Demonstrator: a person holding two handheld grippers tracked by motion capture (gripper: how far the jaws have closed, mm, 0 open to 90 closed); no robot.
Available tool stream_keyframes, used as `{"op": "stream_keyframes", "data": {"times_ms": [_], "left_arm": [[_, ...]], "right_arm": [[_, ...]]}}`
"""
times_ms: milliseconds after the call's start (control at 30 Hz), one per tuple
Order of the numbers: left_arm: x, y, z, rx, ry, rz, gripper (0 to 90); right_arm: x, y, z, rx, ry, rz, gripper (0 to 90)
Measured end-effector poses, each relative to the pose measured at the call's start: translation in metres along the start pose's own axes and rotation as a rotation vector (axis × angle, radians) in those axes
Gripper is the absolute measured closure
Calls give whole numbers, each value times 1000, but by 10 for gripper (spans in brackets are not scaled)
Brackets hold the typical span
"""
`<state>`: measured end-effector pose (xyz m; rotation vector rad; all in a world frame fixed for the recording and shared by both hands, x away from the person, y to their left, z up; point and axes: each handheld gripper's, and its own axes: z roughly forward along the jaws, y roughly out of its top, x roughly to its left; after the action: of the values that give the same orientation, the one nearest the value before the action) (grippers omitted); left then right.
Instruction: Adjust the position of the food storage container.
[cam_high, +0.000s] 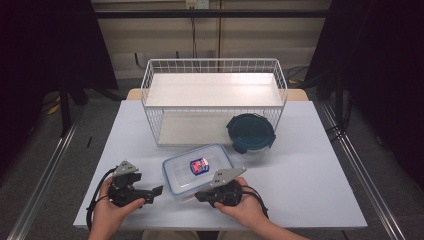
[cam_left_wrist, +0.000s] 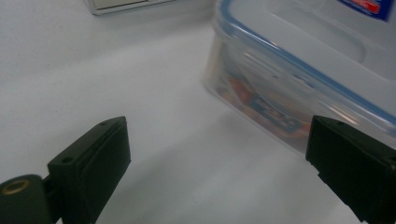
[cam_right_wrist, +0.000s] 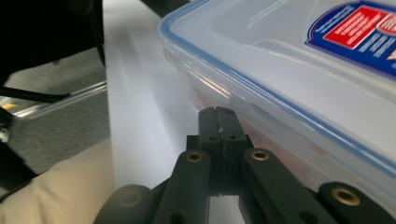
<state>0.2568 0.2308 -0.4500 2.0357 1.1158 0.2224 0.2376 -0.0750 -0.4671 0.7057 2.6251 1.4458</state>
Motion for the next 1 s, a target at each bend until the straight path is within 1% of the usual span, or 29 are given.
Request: {"op": "stream_keyframes", "data": {"times_ms": [33, 67, 100, 133, 167, 200, 233, 267, 300, 333, 367, 400, 433, 467, 500, 533, 567, 600, 633, 667, 733, 767, 800, 833, 867, 933, 967, 1000], "left_arm": [[0, 0, 0, 0, 0, 0, 64], [-1, -2, -1, 12, -14, 2, 67], [-1, -3, 0, 13, -20, 2, 71], [-1, -4, 0, 25, -28, 14, 75], [-3, -4, 1, 24, -31, 18, 79], [-4, -5, 2, 26, -50, 26, 80], [-6, -5, 3, 21, -62, 24, 79], [-7, -5, 3, 29, -68, 33, 81], [-10, -6, 5, 34, -66, 36, 85], [-11, -6, 7, 35, -79, 41, 89], [-14, -6, 10, 33, -85, 33, 97], [-14, -6, 11, 38, -86, 51, 111], [-14, -6, 11, 38, -86, 51, 133], [-16, -5, 15, 33, -91, 53, 133], [-17, -4, 16, 31, -82, 51, 153], [-17, -3, 18, 21, -90, 49, 211], [-17, -3, 19, 22, -92, 52, 238], [-17, -2, 19, 27, -97, 50, 246], [-17, -2, 20, 29, -112, 49, 263], [-17, -2, 20, 25, -118, 45, 290], [-18, -1, 21, 35, -112, 43, 324], [-17, -1, 21, 42, -106, 46, 371], [-16, 0, 21, 42, -105, 47, 400], [-16, 0, 21, 42, -105, 47, 414], [-14, 1, 20, 39, -108, 32, 437], [-12, 1, 20, 32, -93, 23, 458], [-12, 1, 20, 32, -93, 23, 475], [-10, 2, 20, 34, -97, 18, 475]], "right_arm": [[0, 1, 1, 2, -6, -8, 900], [0, 2, 2, -3, -8, 12, 900], [-1, 3, 3, -8, -7, 18, 900], [-2, 4, 4, -28, -6, 13, 900], [-2, 5, 4, -28, -12, 18, 900], [-2, 5, 5, -36, -13, 22, 900], [-3, 6, 5, -38, -18, 19, 900], [-4, 7, 5, -44, -16, 16, 900], [-4, 7, 5, -45, -14, 24, 900], [-5, 7, 5, -47, -16, 23, 900], [-5, 7, 4, -48, -17, 24, 900], [-5, 7, 3, -48, -17, 23, 900], [-5, 7, 3, -48, -17, 23, 900], [-5, 7, 2, -51, -21, 25, 900], [-6, 6, -1, -58, -24, 38, 900], [-7, 6, -6, -68, -32, 50, 897], [-9, 5, -9, -74, -39, 58, 886], [-10, 5, -13, -80, -36, 73, 863], [-11, 4, -17, -87, -45, 86, 846], [-12, 3, -20, -93, -53, 88, 827], [-14, 0, -27, -103, -64, 99, 761], [-15, -2, -31, -103, -71, 105, 736], [-16, -3, -35, -104, -78, 112, 717], [-16, -3, -35, -104, -78, 112, 717], [-18, -6, -41, -105, -88, 126, 653], [-19, -8, -46, -105, -96, 129, 622], [-19, -8, -46, -105, -96, 129, 622], [-19, -10, -48, -102, -102, 128, 599]]}}
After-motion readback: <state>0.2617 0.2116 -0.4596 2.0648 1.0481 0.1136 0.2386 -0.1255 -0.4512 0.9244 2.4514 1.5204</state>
